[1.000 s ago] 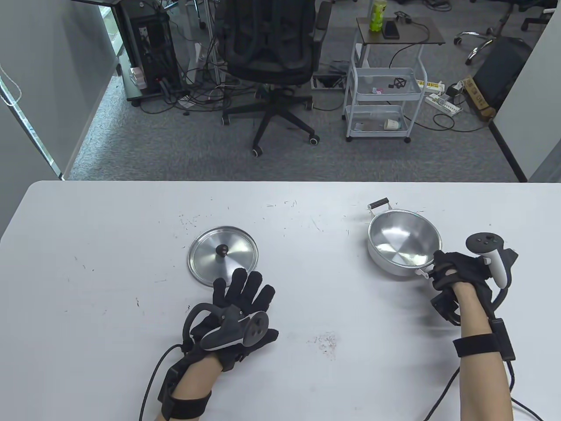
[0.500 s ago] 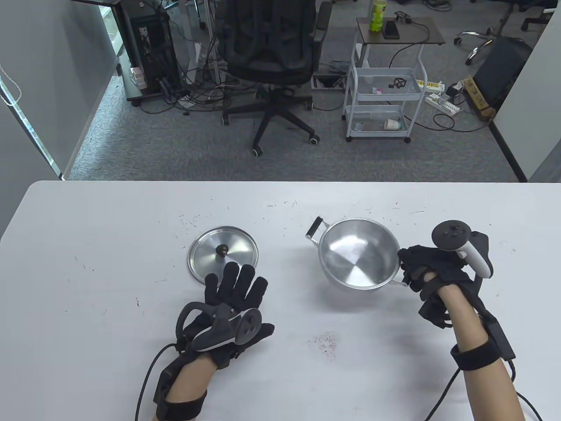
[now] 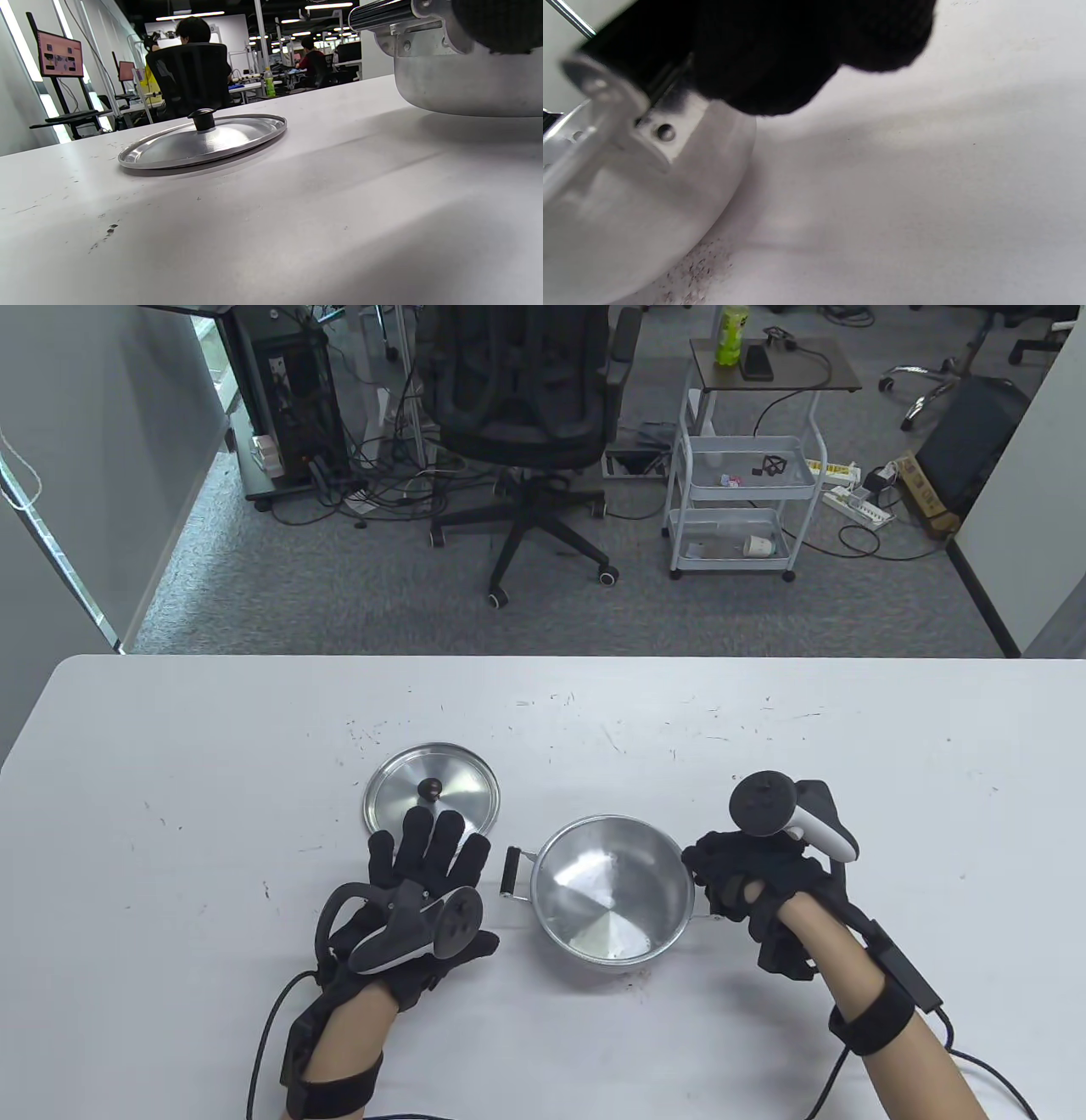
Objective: Cover the pot
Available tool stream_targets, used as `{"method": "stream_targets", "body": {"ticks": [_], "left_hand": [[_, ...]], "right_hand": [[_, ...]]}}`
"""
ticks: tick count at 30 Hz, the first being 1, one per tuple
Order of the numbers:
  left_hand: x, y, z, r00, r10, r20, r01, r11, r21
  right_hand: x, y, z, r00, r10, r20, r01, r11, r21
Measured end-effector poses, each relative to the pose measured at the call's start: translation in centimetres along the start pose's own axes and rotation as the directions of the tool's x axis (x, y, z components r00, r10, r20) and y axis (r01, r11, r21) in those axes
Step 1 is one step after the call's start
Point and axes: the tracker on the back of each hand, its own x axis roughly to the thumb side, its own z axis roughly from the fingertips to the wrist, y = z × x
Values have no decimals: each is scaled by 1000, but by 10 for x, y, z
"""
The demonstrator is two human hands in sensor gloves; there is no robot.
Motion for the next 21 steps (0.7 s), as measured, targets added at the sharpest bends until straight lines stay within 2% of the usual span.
{"method": "stream_targets", "body": {"ticks": [12,16,21], "left_hand": [[2,-3,0,999,31,6,-31,999,-7],[1,-3,0,998,57,6,-57,998,-12],[-2,-3,0,998,55,-2,-55,998,-17]], "right_hand": [[-9,10,-12,1000,12,-3,-12,1000,8],[-15,12,-14,1000,-27,-14,28,999,25],[-23,1,3,997,-71,36,73,995,-71]]}}
